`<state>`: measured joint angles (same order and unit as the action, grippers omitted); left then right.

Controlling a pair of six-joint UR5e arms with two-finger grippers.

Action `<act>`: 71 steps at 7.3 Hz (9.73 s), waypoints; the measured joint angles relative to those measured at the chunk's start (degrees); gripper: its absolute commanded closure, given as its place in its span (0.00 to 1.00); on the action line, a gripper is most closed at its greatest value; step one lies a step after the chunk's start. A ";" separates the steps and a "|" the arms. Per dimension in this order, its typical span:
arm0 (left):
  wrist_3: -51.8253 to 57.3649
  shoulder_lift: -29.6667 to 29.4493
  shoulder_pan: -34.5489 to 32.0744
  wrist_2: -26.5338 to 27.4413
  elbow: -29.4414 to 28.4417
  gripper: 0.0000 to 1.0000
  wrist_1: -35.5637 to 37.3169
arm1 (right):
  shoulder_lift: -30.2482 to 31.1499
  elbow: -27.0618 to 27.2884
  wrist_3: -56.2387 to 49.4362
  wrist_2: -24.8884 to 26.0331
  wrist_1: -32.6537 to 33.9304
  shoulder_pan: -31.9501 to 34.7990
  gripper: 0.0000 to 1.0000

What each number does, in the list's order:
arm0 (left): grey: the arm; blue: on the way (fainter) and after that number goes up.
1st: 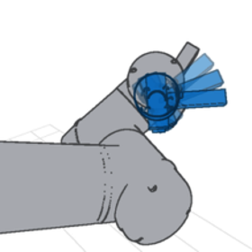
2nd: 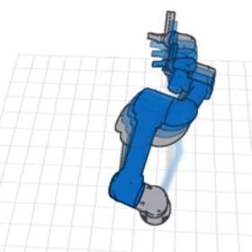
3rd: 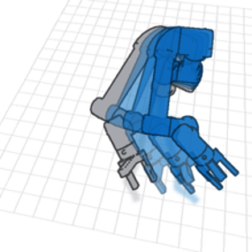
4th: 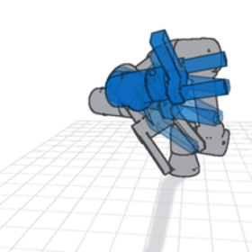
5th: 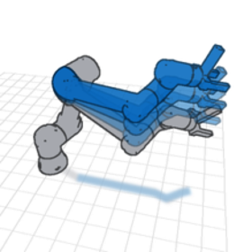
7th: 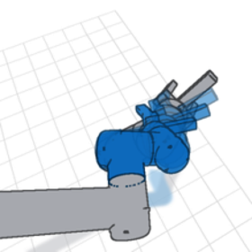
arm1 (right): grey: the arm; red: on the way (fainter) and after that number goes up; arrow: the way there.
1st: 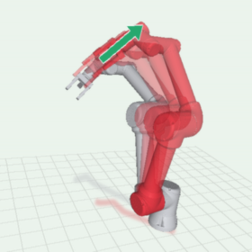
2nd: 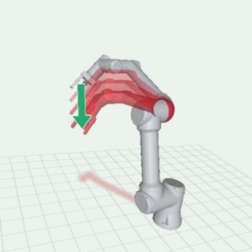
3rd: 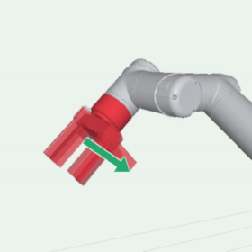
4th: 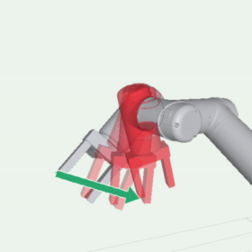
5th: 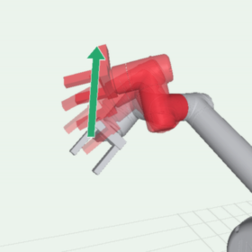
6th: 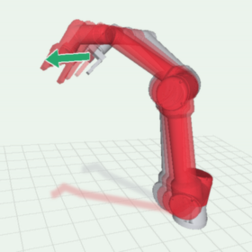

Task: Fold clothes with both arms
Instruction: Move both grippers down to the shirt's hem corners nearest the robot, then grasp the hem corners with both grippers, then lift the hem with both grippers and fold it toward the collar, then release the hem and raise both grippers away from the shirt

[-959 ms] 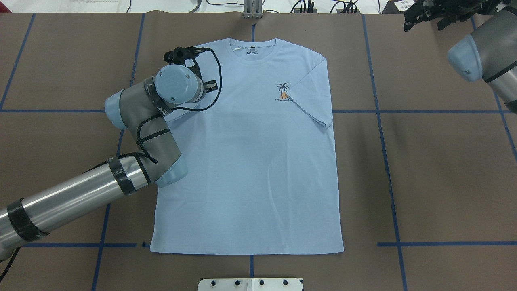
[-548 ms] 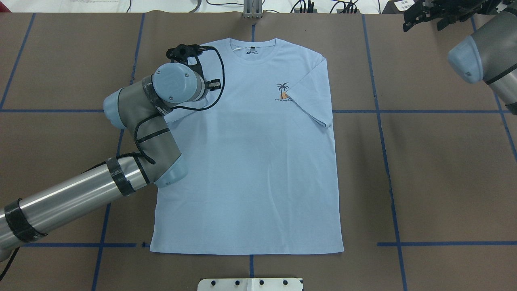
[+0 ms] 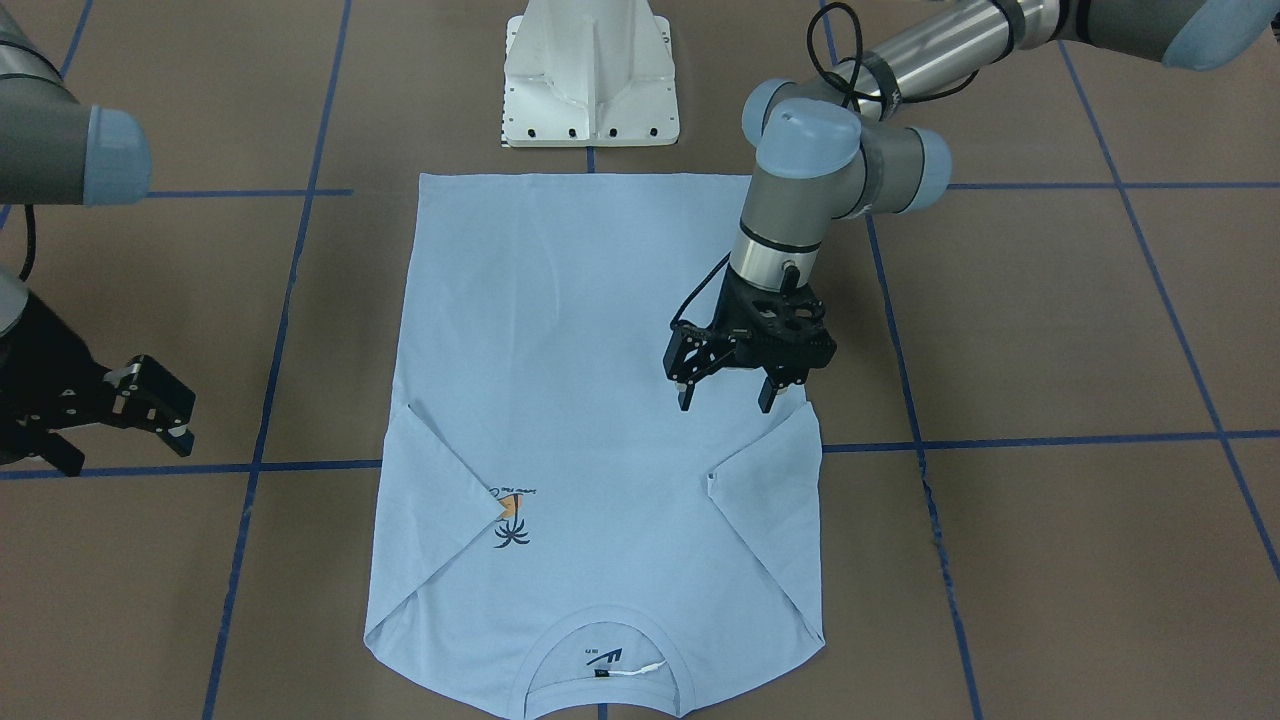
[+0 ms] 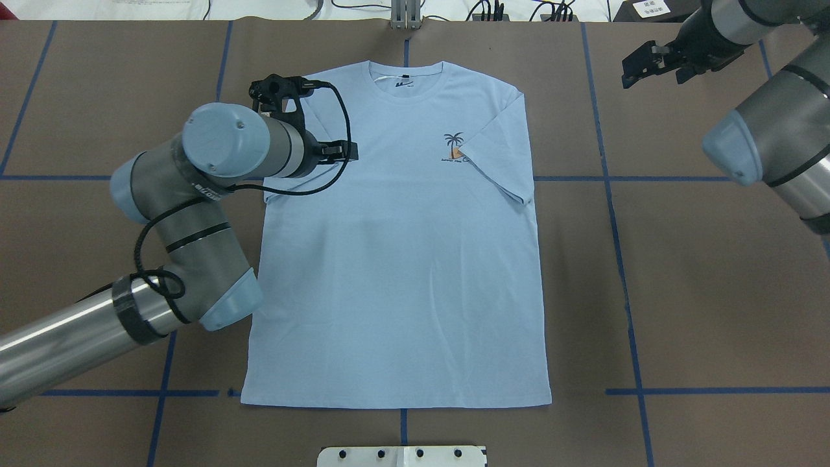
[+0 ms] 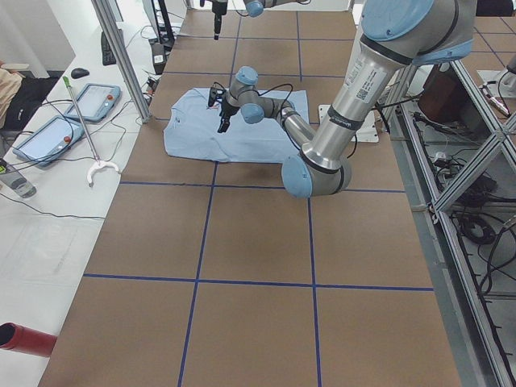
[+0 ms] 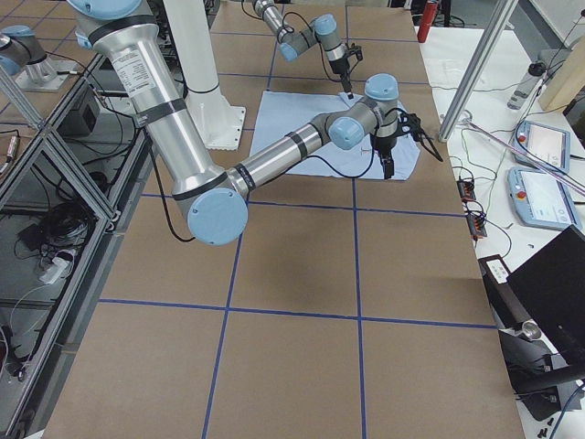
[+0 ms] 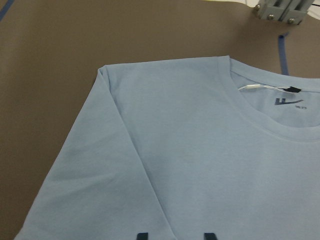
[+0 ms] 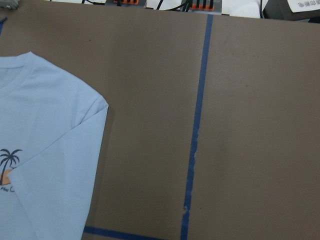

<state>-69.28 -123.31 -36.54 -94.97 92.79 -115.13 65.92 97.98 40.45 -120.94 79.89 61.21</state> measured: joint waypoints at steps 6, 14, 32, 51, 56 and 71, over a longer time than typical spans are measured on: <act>-5.42 21.42 12.93 1.86 24.14 0.01 -0.51 | 21.77 31.81 42.85 32.53 0.00 -40.37 0.12; -28.71 34.13 33.76 13.36 27.30 0.56 0.58 | 25.53 35.05 60.79 49.06 0.09 -57.41 0.10; -27.92 32.88 33.33 13.32 26.57 1.00 0.61 | 25.00 33.37 63.13 51.20 0.19 -58.54 0.33; -28.35 30.15 33.11 13.04 28.78 1.00 0.52 | 20.10 24.45 79.62 59.98 7.96 -66.60 1.00; -27.85 30.11 31.85 6.04 49.93 1.00 16.16 | 19.71 45.49 79.16 56.61 27.54 -67.31 1.00; 6.95 0.17 -7.41 -3.62 4.46 1.00 14.41 | -12.91 -2.56 44.45 32.95 10.42 -21.97 1.00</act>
<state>-62.33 -123.14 -43.95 -98.59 97.25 -100.72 53.01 95.42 84.90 -87.99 90.31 39.25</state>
